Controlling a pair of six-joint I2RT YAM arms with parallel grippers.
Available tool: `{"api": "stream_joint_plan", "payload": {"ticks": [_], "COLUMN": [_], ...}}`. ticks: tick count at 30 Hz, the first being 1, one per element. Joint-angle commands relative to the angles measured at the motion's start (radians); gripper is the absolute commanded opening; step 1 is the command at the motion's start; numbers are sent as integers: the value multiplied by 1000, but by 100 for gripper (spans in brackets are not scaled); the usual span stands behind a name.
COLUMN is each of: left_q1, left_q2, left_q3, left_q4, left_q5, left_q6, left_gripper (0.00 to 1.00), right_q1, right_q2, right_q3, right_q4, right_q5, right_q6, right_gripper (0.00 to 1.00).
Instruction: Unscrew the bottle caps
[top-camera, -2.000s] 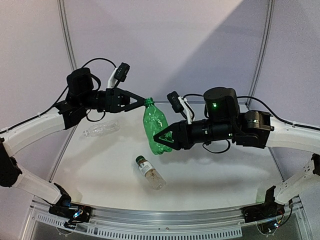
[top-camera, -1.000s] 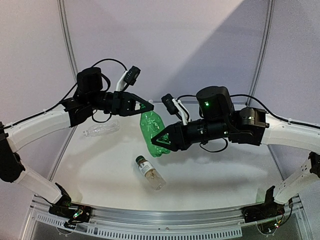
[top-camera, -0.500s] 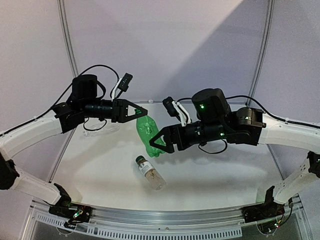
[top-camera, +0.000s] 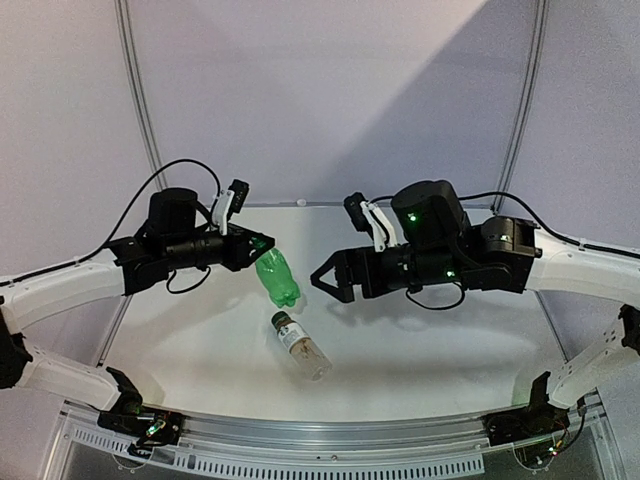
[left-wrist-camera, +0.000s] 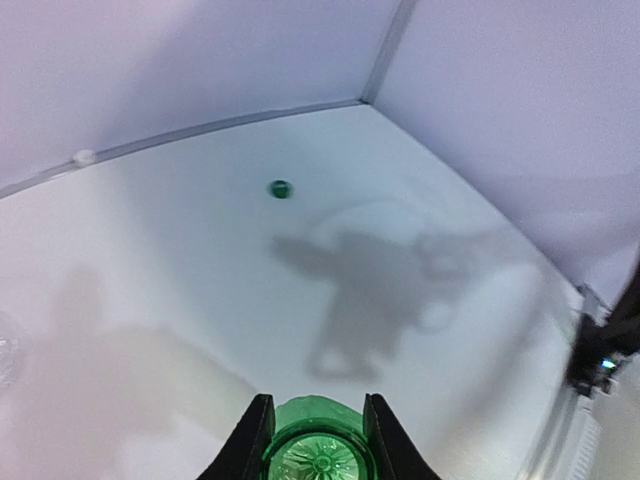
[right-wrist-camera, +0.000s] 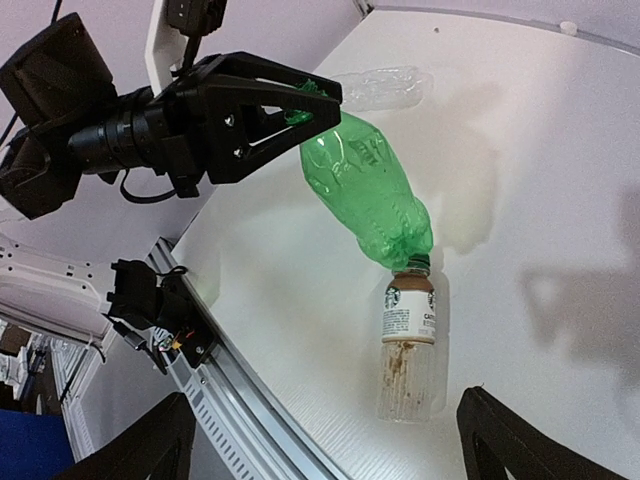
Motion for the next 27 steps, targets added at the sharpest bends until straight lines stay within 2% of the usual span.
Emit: {"api": "stream_joint_plan", "payload": {"ticks": [1,4,11,17,23,25,27], "left_q1": [-4,-4,-4,-4,-4,-4,-4], "left_q2": [27,57,158,257,303,307,314], "left_q3": [-63,-92,-147,-171,-171,-180,-175], "left_q4": [164,243,458,623,660,671,657], "left_q5": [-228,-289,-300,-324,-329,-315,-291], "left_q6": [79,117,169,185,216,212,214], "left_gripper": [0,0,5,5,8,11,22], "right_q1": [0,-1,0,-1,-1,1,0], "right_q2": [-31,-32,-21,-9,2,3,5], "right_q3": [-26,-30,-33,-30,-27,-28,-28], "right_q4": [-29,-22,-1,16,23,27,31], "right_q5": [81,91,97,90,82,82,80], "right_q6": [16,10,-14,-40,-51,-52,-52], "right_gripper": [93,93,94,93,93,93,93]}}
